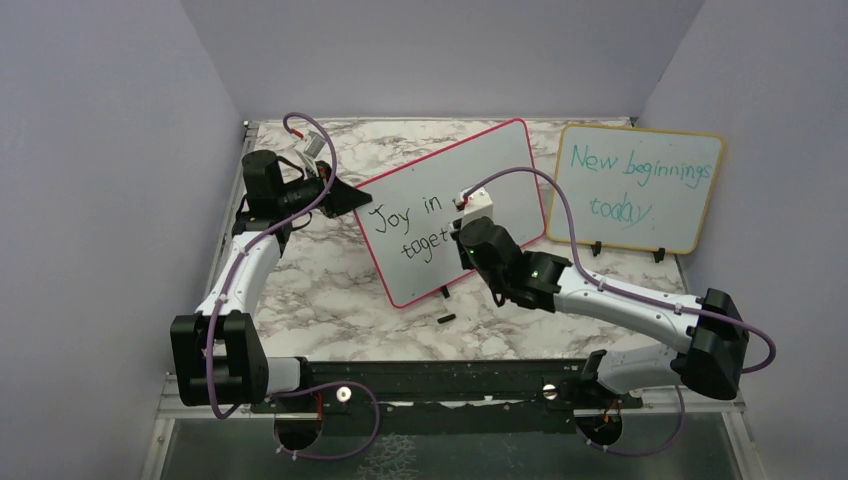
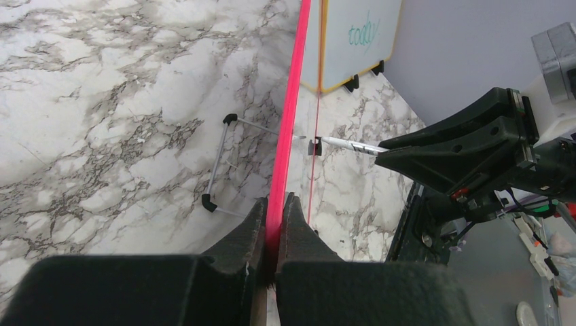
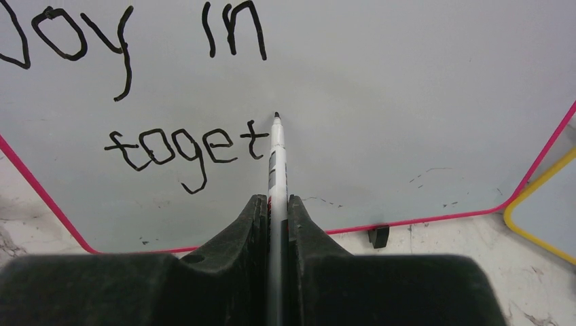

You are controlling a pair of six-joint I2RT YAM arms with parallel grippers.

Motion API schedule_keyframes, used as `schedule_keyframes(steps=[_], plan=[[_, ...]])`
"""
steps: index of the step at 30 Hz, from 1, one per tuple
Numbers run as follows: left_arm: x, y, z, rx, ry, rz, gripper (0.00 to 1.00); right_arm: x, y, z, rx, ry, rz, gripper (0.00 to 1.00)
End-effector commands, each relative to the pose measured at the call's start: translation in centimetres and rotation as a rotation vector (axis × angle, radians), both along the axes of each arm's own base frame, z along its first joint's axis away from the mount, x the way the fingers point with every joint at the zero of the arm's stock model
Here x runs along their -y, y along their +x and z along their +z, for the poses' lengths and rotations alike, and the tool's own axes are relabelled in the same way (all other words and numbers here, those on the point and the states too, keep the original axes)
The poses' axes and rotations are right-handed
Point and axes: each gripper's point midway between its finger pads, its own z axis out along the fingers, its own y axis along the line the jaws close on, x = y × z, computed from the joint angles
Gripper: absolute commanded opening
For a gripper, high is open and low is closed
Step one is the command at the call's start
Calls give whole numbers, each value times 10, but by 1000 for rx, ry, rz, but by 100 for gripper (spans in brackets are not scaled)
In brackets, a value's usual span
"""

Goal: Write a sentence on the whiteboard

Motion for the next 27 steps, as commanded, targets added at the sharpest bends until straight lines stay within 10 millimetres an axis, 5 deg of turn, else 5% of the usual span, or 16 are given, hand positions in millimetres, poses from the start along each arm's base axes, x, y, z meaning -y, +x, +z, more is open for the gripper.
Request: schedule_keyframes(steps=[1,27], plan=[[-10,12,-36,-31,99,79,0,-6,13,22,53,49,-25,0],[-10,13,-36,-27,102,81,0,1,-8,-25,-108,1,2,0]])
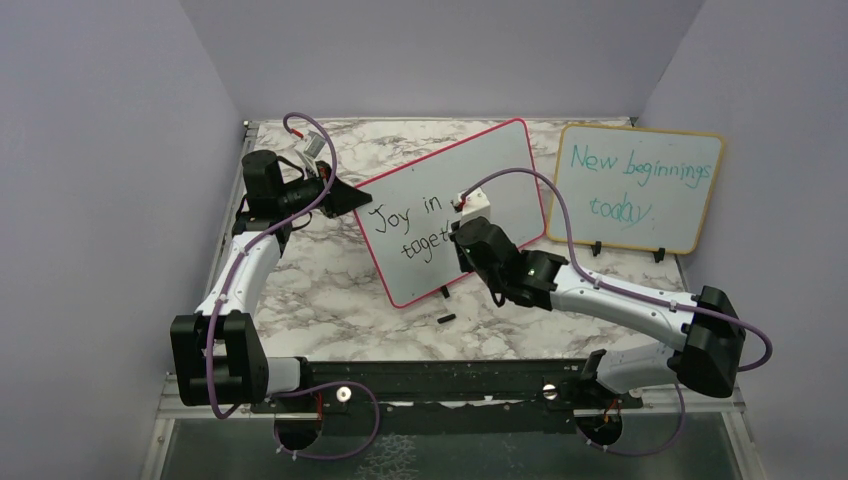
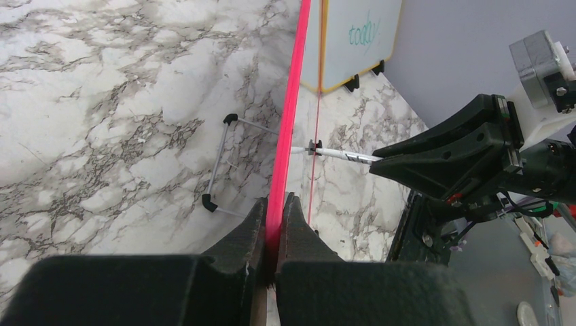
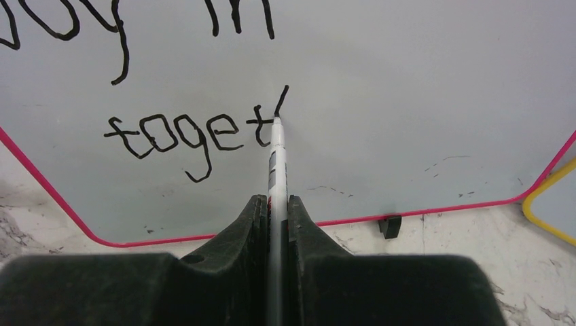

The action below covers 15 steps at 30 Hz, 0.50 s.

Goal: Write a sentence on the whiteboard

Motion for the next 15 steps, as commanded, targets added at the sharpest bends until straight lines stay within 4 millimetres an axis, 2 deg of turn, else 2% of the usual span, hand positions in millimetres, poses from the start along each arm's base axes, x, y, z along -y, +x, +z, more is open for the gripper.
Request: schedule_keyframes(steps=[1,15], plan=[[-10,13,-35,-27,102,82,0,4,-9,-17,-65,-14,7,1],[-10,14,-35,-27,102,82,0,9,-17,-26,-103,-16,16,1]])
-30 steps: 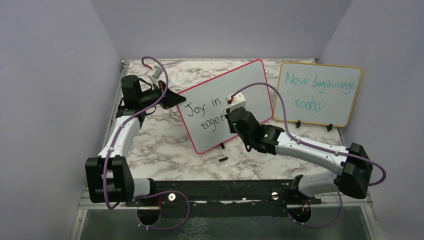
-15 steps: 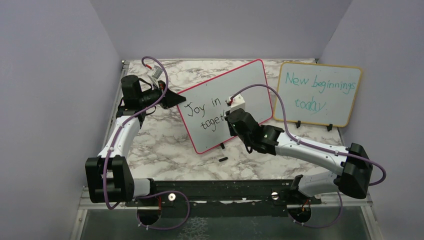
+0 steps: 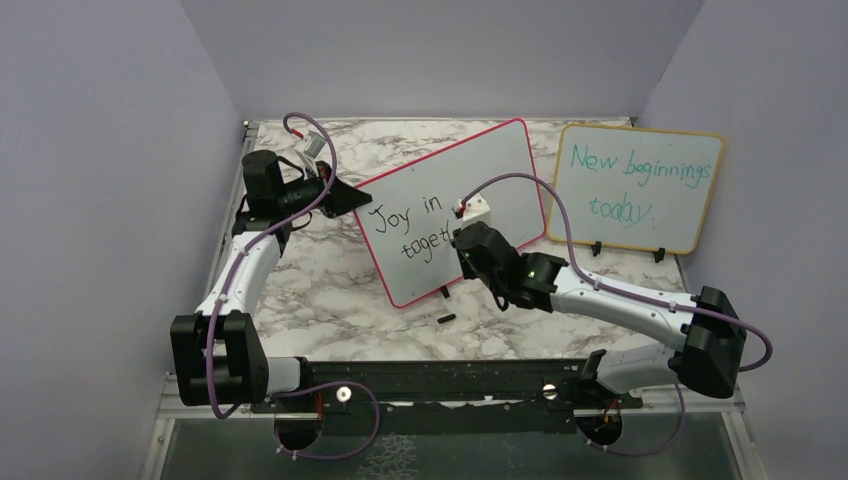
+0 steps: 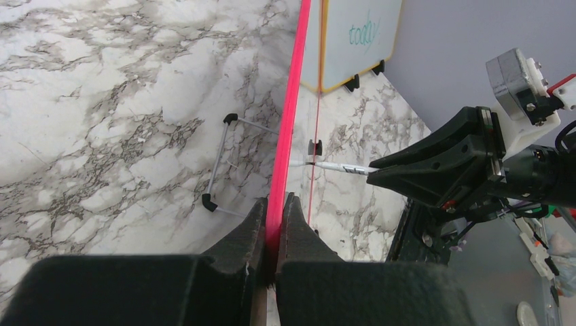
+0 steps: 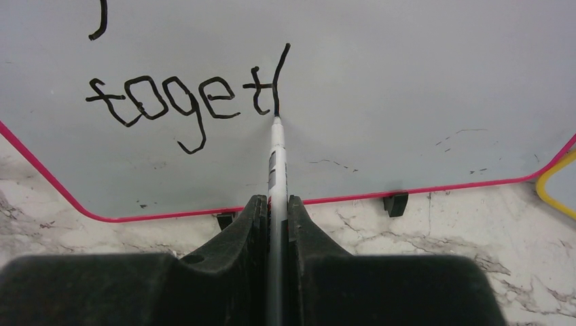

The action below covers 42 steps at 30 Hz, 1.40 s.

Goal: Write a sentence on the whiteboard

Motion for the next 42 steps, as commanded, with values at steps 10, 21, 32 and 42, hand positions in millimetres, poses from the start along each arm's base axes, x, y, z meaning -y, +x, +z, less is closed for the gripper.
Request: schedule_keyframes(steps=[10,21,32,42], plan=[[-10,14,-36,-29,101,81,0,0,4,7,26,36,-12,0],[-10,13,-36,-27,101,82,0,-2,13,22,81,52,-31,0],[-10,13,-36,-27,101,82,0,-1,18,29,115,48,-45,0],[-10,14,-36,-27,101,82,0,2,22,35,132,48,-62,0]])
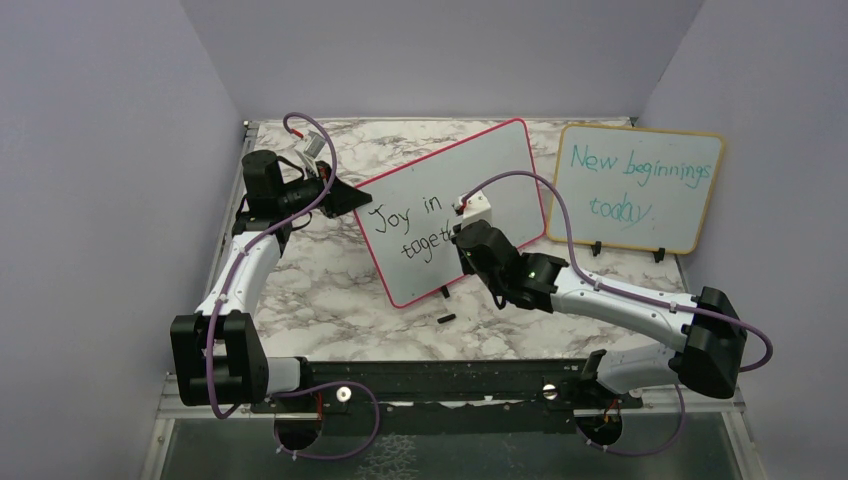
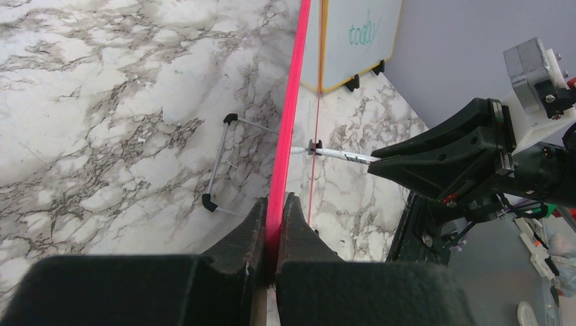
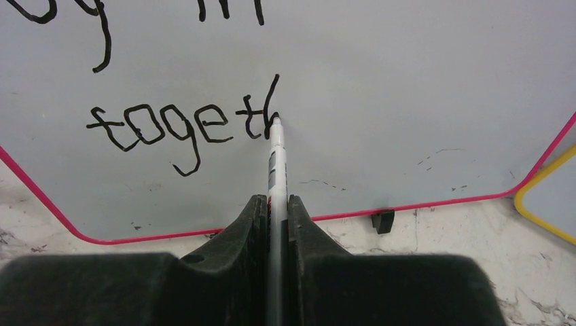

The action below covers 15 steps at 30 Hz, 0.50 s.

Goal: Write a sentence on the whiteboard

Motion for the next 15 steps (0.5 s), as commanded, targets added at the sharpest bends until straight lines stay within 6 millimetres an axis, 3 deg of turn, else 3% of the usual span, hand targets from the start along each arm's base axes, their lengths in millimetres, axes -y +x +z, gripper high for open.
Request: schedule_keyframes(steps=[1,15], plan=[[-10,13,-36,-28,101,81,0,2,12,22,61,45,-49,1],[-10,12,-38,-47,102,82,0,12,4,5,-3,37,-58,0]])
